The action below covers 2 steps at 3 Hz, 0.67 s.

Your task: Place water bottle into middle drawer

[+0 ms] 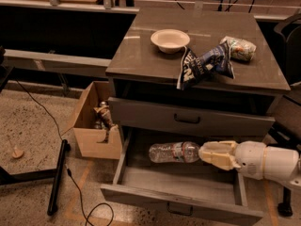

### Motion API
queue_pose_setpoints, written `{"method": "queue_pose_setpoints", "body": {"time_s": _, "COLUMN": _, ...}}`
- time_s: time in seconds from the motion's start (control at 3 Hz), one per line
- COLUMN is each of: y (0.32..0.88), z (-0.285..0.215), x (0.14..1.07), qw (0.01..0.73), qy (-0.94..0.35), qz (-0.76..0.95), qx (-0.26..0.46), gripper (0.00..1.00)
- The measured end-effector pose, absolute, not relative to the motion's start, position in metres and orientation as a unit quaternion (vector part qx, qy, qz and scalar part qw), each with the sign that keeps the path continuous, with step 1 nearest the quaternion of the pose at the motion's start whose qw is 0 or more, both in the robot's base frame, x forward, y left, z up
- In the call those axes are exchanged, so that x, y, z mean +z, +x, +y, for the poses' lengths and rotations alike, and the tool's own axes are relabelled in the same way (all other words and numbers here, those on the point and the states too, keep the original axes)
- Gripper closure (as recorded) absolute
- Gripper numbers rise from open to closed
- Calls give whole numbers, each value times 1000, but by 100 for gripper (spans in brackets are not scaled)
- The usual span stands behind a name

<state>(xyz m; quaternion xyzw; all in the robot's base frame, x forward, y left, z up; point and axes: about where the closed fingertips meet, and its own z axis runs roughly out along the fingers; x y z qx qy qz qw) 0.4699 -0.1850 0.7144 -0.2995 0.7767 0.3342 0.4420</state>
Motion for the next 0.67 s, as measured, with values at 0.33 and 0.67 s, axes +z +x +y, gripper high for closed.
{"method": "queue_pose_setpoints", "body": {"time_s": 0.33, "y": 495, "z": -162, "x": 677, "qw": 451, "qy": -297, "qz": 759, "qx": 363, "gripper": 100}}
{"method": "queue_pose_setpoints", "body": {"time_s": 0.67, "y": 505, "z": -144, "x": 635, "qw": 435, "qy": -296, "qz": 760, "qx": 380, "gripper": 100}}
